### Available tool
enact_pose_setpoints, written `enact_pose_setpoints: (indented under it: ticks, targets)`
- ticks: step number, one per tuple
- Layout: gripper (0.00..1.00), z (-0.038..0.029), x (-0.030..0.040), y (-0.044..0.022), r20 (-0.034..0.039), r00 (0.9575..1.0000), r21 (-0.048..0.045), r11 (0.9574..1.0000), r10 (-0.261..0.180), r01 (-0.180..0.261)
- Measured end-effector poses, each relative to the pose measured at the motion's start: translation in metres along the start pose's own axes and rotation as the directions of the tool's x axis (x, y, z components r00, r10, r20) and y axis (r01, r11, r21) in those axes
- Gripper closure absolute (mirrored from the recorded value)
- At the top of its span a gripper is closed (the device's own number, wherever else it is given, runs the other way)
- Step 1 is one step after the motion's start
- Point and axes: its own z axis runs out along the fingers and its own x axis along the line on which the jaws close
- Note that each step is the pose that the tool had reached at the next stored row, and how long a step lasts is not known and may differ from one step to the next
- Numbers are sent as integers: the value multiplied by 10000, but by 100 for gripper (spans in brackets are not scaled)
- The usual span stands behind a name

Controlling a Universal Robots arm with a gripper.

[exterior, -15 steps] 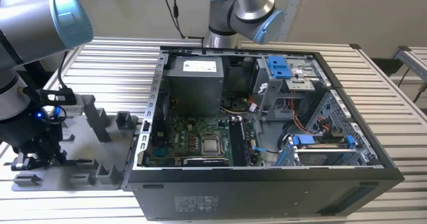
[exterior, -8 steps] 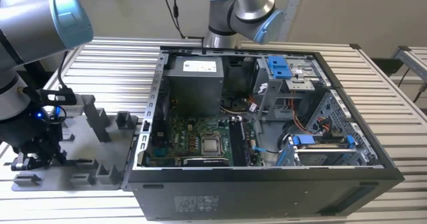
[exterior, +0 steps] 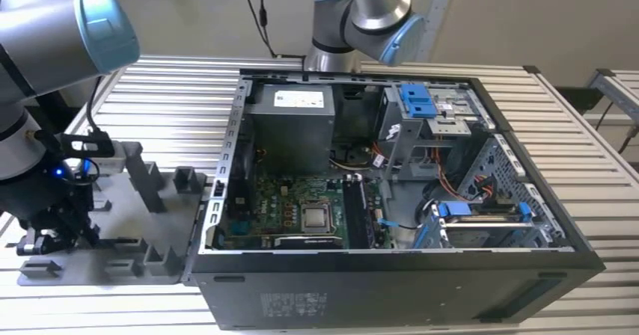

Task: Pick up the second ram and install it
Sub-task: 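Pick up the second ram and move it above second insertion slot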

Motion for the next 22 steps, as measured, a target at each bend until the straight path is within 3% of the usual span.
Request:
enact_pose_setpoints:
  ticks: [6, 22]
  targets:
    - [86, -2, 0, 0, 3, 10000, 3, 10000, 0, 0]
    - [86, -91, 0, -1, -1, 10000, -1, 10000, 0, 0]
